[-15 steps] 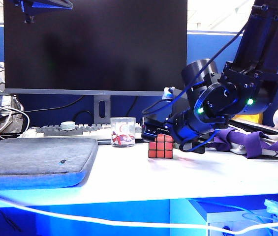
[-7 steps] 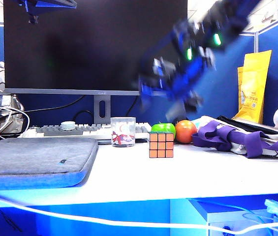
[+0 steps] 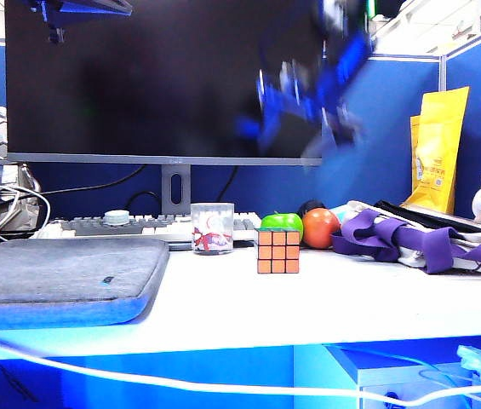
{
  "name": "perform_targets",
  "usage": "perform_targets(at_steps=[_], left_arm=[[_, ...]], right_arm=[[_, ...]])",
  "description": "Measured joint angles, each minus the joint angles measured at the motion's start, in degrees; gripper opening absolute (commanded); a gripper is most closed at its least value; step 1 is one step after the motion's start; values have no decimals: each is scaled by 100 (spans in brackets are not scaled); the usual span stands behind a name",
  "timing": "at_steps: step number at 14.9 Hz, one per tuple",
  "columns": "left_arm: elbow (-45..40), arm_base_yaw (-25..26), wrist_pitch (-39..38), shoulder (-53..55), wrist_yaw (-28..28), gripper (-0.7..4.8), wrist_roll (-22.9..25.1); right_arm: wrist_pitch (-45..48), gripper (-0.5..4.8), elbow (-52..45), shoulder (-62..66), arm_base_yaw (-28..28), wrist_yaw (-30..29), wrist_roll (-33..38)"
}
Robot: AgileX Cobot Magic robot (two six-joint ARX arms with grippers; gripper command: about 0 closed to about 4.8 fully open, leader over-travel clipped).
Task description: Rotate the Rubik's Cube so that its red face is facing towards you.
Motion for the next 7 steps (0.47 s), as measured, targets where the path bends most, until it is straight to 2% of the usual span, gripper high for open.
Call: perform_targets(at_steps=[1, 2, 4, 7], left_arm=[[0, 0, -70, 0, -46, -4, -2], [0, 0, -166, -9, -334, -4, 7], [0, 0, -588, -9, -1200, -4, 127], [-13, 0, -901, -7, -1401, -4, 295]], right_arm=[[-321, 479, 404, 136, -26, -101, -33], [-758, 479, 649, 365, -37, -105, -151], [-1554, 479, 645, 708, -39, -85, -317], [-1423, 479, 721, 575, 0, -92, -326]])
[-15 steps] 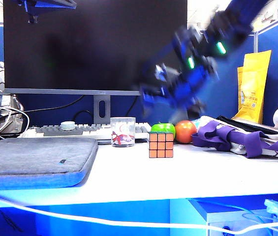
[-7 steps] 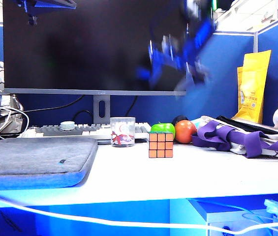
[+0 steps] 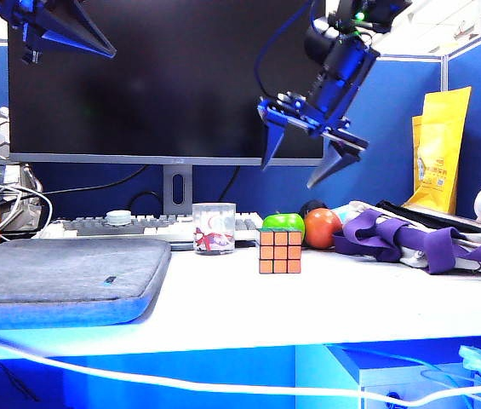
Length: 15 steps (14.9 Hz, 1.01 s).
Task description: Rotate the Rubik's Cube so that its red face is facing towards you.
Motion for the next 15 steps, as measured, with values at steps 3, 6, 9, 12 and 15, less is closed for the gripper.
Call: perform_targets(at_steps=[3, 6, 9, 12, 15], left_arm=[[-66, -85, 96, -2, -240, -4, -125], [-186, -267, 149, 22, -638, -4, -175], [-212, -389, 199, 72, -614, -4, -199], [-225, -380, 201, 87, -616, -4, -267], [-225, -382, 197, 90, -614, -4, -284]], right_arm=[[-339, 479, -37, 271, -7, 20, -39], [-317, 479, -26, 299, 76, 76, -63], [-293, 479, -26, 529, 280, 111, -177], [-214, 479, -26, 699, 409, 267, -186], [-79, 479, -28, 861, 450, 343, -225]])
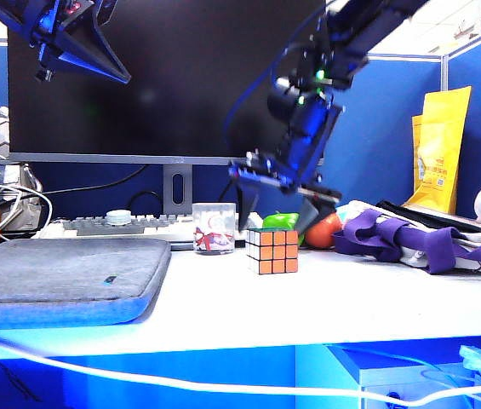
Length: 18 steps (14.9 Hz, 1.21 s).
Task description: Rotate the Rubik's Cube so that its red face is facing towards you.
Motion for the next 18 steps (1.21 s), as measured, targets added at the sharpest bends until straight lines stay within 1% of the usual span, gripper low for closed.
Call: perform_targets(at_steps=[1, 2, 3, 4, 5, 7, 8, 9, 10, 11, 13, 14, 15, 17, 18], left_arm=[[0, 2, -9, 0, 0, -4, 0], [0, 2, -17, 0, 0, -4, 0], [0, 2, -17, 0, 0, -4, 0], [-2, 2, -15, 0, 0, -4, -2], [-24, 0, -15, -2, 2, -4, -2], [-33, 0, -17, 0, 0, -4, -2], [-33, 0, -17, 0, 0, -4, 0], [-33, 0, -17, 0, 0, -4, 0], [-33, 0, -13, 2, 0, -4, 2], [-33, 0, 7, 2, 0, -4, 0], [-33, 4, 66, 2, 0, -4, -2], [-33, 28, 94, 0, 0, -4, -2], [-33, 55, 109, 2, -2, -4, -2], [-33, 57, 114, 0, 0, -4, -2], [-33, 57, 109, 0, -2, -4, -4]], right_arm=[[-50, 446, -2, 22, -2, 15, -81], [-72, 352, -7, 22, -9, 105, -129], [-55, 306, -7, 22, -9, 142, -181], [24, 274, -7, 17, -7, 149, -273], [184, 232, -9, 22, 4, 170, -286], [216, 145, -11, 28, 9, 197, -291], [260, 142, -11, 37, 13, 247, -289], [345, 125, -11, 46, 13, 264, -262], [496, 92, -13, 57, 13, 269, -164], [824, 89, -13, 74, 9, 302, 33], [1167, 68, -13, 74, 37, 479, 111], [1314, 51, -13, 66, 109, 708, 70], [1482, 45, -24, 15, 203, 874, -57], [1821, 30, -26, -238, 365, 1056, -424], [1961, 0, -24, -382, 398, 1104, -503]])
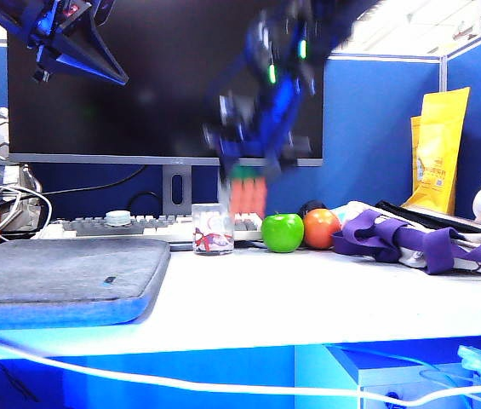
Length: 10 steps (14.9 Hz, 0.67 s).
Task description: Rotate the Rubik's Cube so that its red face is facing towards you.
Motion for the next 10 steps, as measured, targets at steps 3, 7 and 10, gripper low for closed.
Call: perform_targets(at_steps=[3, 7, 10], left_arm=[[-2, 2, 2, -68, 0, -4, -2], [-2, 2, 219, -350, 11, -4, -157], [-4, 4, 308, -417, 118, -4, -271]], right_arm=[[98, -1, 0, -498, -26, 157, -299], [566, -1, 13, -2319, -28, 216, -654], [365, -1, 11, -3510, 11, 343, -1027]])
